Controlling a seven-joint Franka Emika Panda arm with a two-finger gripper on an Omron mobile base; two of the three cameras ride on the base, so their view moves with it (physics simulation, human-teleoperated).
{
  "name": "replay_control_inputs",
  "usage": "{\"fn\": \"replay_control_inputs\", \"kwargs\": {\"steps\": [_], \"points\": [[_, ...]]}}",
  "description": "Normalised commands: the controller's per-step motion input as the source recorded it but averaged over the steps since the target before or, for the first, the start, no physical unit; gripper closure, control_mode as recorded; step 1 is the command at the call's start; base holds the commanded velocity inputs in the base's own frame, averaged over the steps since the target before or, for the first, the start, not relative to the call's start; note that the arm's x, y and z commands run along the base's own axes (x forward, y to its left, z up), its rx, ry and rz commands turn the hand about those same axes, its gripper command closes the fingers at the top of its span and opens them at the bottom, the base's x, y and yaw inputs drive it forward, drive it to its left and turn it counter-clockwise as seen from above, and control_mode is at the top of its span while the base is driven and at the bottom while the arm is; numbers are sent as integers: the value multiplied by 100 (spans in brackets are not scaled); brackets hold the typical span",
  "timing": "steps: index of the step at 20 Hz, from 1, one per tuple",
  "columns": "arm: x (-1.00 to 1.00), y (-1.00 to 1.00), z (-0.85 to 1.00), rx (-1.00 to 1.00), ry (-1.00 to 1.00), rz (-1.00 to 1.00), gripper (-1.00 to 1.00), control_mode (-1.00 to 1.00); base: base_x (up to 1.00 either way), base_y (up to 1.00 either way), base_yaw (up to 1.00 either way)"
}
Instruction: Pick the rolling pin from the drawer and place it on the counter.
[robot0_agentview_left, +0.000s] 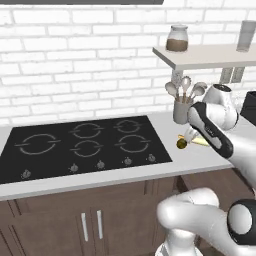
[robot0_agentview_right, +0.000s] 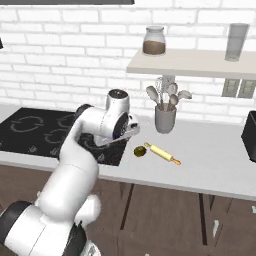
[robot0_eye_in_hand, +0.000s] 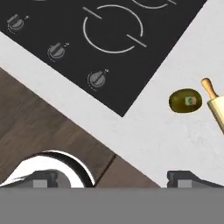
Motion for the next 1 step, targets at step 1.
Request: {"fn": "replay_control_inputs", "kwargs": {"steps": [1], "points": [[-18,87,-28,-17,-15,-5,-100,-100,0,0,0]]}}
